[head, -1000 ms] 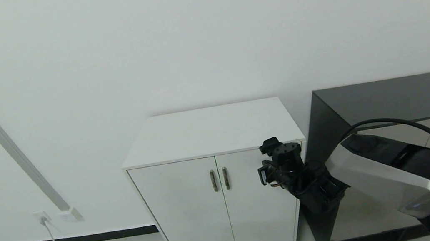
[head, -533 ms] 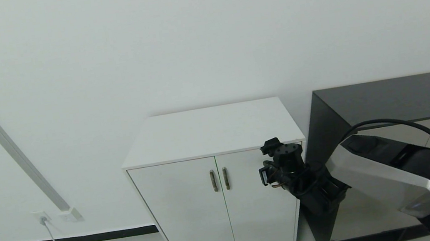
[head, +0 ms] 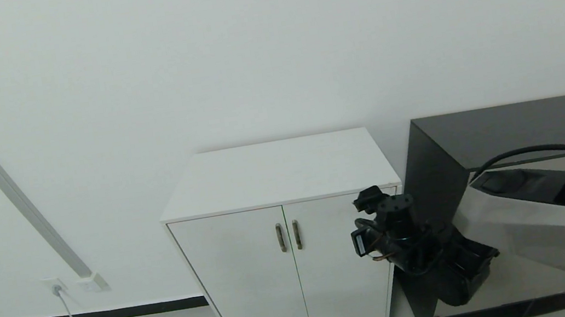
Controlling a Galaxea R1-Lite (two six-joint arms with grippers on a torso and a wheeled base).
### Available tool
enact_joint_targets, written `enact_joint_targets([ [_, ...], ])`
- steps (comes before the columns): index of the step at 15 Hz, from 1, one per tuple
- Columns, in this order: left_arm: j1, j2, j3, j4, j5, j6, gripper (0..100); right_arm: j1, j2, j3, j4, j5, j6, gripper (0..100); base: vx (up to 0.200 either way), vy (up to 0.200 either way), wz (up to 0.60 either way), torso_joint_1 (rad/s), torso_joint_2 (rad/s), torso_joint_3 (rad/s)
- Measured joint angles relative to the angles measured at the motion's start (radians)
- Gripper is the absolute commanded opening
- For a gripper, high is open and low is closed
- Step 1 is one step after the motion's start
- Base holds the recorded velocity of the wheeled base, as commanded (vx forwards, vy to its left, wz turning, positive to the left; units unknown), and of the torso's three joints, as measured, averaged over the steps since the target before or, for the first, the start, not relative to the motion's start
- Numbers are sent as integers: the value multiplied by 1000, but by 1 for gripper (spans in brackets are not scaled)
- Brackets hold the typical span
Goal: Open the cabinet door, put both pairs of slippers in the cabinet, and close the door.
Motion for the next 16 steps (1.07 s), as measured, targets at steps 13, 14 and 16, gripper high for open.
enact_joint_targets([
  [13, 0, 0, 0, 0, 0, 5, 0, -127, -608, 880, -255, -195, -4, 0, 0, 0, 0, 0, 0, 0],
  [14, 0, 0, 0, 0, 0, 5, 0, -142, -661, 931, -256, -200, -7, 0, 0, 0, 0, 0, 0, 0],
  [16, 0, 0, 1, 0, 0, 5, 0, -173, -753, 997, -235, -208, -9, 0, 0, 0, 0, 0, 0, 0],
])
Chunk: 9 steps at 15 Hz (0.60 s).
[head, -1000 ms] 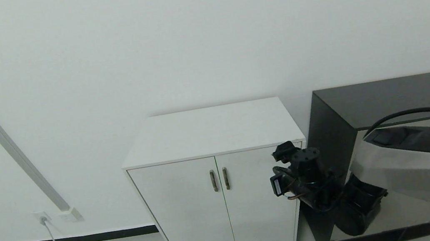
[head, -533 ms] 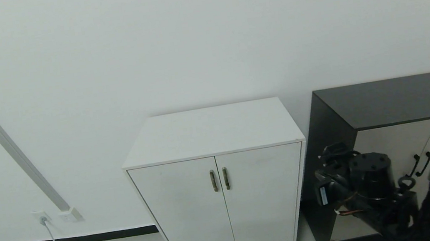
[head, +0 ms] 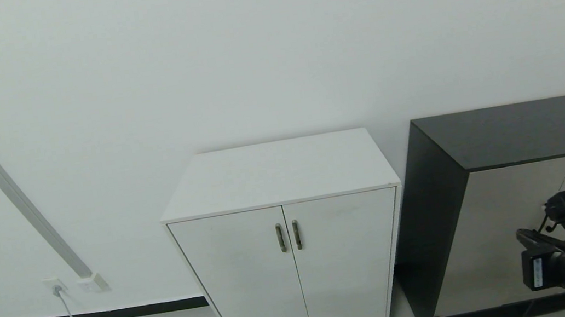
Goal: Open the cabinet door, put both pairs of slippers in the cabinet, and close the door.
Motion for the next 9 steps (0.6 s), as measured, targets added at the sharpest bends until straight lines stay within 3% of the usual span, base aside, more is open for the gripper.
enact_joint_targets([
  [9, -1, 0, 0, 0, 0, 0, 0, -51, -575, 25, 617, -10, 0, 0, 0, 0, 0, 0, 0, 0],
])
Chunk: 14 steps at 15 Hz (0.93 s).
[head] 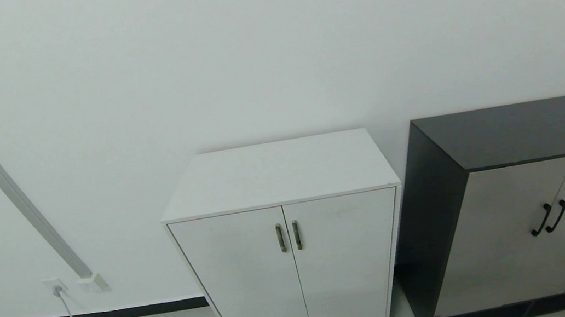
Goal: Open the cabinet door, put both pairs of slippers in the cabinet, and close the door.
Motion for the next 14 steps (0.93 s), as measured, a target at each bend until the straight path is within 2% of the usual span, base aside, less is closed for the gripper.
enact_joint_targets([
  [7, 1, 0, 0, 0, 0, 0, 0, -3, -470, -90, 567, 6, 3, 0, 0, 0, 0, 0, 0, 0],
  [11, 1, 0, 0, 0, 0, 0, 0, -6, -618, -82, 593, 27, 5, 0, 0, 0, 0, 0, 0, 0],
  [14, 1, 0, 0, 0, 0, 0, 0, -46, -723, -63, 595, 149, 3, 0, 0, 0, 0, 0, 0, 0],
])
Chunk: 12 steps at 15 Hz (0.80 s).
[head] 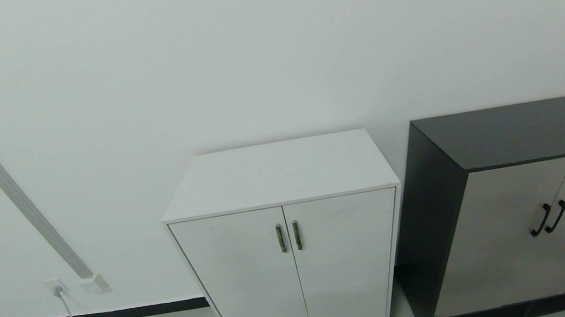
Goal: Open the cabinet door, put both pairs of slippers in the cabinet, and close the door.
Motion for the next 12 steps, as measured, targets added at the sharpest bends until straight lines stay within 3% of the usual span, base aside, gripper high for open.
enact_joint_targets([
  [6, -1, 0, 0, 0, 0, 0, 0, -96, -195, 33, 39, 285, -25, 0, 0, 0, 0, 0, 0, 0],
  [12, 0, 0, 0, 0, 0, 0, 0, -135, -239, 67, 105, 343, -93, 0, 0, 0, 0, 0, 0, 0],
])
